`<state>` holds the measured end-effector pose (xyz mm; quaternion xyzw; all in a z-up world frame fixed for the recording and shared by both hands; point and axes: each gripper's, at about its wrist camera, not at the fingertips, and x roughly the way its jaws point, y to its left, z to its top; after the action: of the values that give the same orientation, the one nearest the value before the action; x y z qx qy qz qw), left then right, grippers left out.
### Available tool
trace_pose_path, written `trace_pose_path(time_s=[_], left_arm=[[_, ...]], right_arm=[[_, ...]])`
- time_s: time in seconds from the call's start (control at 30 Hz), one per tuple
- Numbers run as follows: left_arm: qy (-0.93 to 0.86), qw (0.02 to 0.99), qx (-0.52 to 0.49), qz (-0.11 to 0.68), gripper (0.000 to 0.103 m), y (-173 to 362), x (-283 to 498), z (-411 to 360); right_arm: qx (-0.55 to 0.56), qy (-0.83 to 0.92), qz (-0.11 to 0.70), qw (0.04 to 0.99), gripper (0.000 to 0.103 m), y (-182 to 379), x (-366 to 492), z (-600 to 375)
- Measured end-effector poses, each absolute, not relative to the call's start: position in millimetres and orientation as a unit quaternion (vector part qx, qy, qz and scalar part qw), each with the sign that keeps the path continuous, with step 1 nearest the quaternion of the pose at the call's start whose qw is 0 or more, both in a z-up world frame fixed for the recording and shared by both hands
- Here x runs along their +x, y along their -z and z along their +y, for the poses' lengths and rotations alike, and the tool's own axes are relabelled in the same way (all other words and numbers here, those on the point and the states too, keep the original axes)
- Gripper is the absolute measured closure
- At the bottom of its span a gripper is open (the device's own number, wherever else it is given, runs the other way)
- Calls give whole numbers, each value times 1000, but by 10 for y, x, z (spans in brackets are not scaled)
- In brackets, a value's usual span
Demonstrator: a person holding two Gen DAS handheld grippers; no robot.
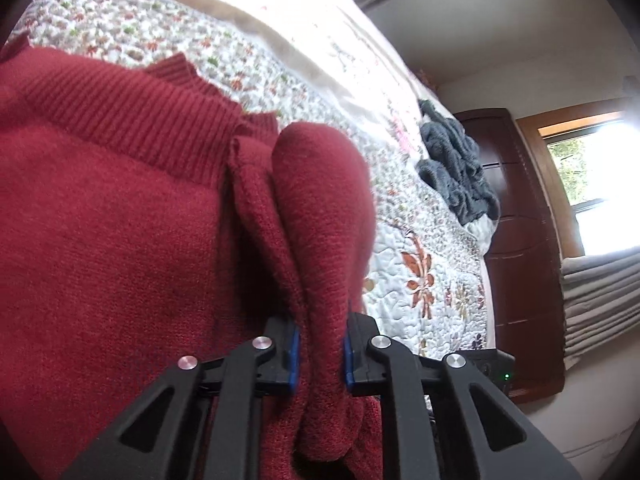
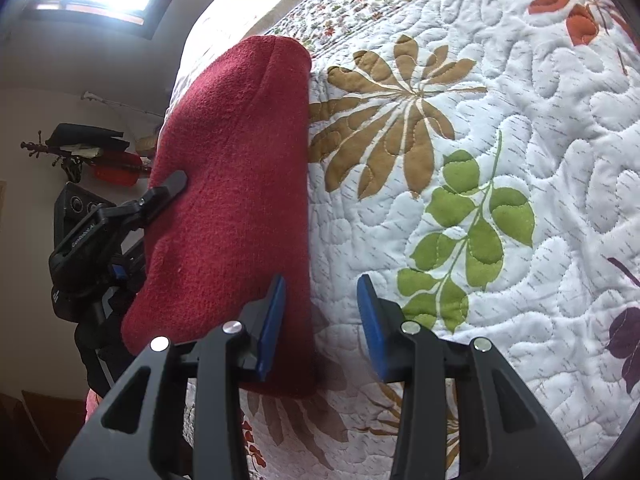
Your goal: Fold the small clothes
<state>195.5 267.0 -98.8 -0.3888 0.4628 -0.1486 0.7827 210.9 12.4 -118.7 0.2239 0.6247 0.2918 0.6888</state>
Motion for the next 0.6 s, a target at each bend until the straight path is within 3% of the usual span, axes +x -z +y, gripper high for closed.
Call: trace_pose_path(time_s=[0.6], left_arm=[[134, 828, -400, 370, 89, 234, 1409, 3664]], right_arm=[[201, -347, 592, 698, 63, 645, 1928, 623]])
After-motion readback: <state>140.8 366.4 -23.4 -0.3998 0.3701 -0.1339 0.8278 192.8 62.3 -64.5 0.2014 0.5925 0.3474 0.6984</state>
